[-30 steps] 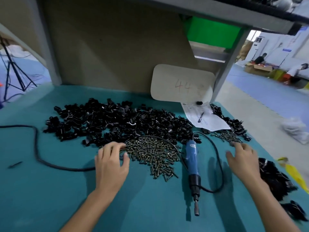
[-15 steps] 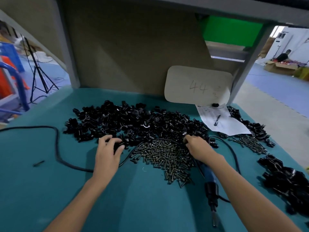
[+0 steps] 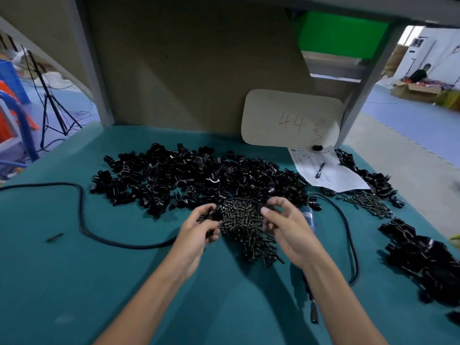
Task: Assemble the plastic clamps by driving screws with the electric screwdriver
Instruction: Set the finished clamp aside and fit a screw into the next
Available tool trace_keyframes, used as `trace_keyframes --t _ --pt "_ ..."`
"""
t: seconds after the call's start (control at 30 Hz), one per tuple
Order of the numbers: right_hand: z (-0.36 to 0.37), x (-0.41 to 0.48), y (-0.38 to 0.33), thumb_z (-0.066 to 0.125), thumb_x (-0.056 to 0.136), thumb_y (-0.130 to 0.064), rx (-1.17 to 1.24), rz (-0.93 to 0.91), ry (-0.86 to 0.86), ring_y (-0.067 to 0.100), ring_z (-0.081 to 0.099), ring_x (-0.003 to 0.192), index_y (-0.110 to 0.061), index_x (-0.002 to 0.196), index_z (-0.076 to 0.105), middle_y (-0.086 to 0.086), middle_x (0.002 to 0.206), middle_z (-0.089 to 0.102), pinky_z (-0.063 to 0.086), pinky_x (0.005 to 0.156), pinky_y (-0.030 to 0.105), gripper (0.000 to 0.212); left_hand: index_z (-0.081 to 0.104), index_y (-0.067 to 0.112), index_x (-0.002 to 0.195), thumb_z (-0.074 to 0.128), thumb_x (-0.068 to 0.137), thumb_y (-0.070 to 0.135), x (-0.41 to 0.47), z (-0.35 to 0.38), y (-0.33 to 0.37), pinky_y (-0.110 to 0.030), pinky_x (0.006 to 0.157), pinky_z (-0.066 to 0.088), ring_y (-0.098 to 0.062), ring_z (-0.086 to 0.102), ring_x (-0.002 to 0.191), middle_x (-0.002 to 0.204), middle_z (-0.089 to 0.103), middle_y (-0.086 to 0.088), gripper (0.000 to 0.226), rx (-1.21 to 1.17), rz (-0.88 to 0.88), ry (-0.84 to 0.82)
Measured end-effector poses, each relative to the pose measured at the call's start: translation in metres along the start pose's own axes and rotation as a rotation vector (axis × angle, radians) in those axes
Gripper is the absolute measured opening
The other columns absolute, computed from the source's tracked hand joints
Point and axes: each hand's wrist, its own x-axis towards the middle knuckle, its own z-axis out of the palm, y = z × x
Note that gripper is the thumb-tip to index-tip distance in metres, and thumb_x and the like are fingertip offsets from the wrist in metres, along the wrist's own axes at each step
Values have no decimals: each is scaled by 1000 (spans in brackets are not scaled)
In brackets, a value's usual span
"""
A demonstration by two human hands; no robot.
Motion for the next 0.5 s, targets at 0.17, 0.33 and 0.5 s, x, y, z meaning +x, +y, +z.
trace_keyframes --t 0.17,0.33,0.5 --pt "23 -16 34 67 96 -9 88 68 -19 9 66 73 -9 119 63 0 87 73 55 65 24 23 63 55 116 69 95 32 -8 -5 -29 -26 76 56 -5 70 85 96 74 10 32 369 216 -17" --pt "25 -20 47 69 91 -12 152 89 -46 17 72 91 -6 117 66 13 109 75 58 75 27 26 62 55 118 70 91 46 -13 -6 -35 -16 69 45 4 60 73 95 66 21 30 532 300 -9" --pt "23 -17 45 66 96 -8 7 50 -48 14 68 90 -16 108 78 9 109 74 56 73 28 19 61 49 127 67 94 44 -20 -2 -35 -25 84 51 -2 64 91 98 73 9 33 544 278 -49"
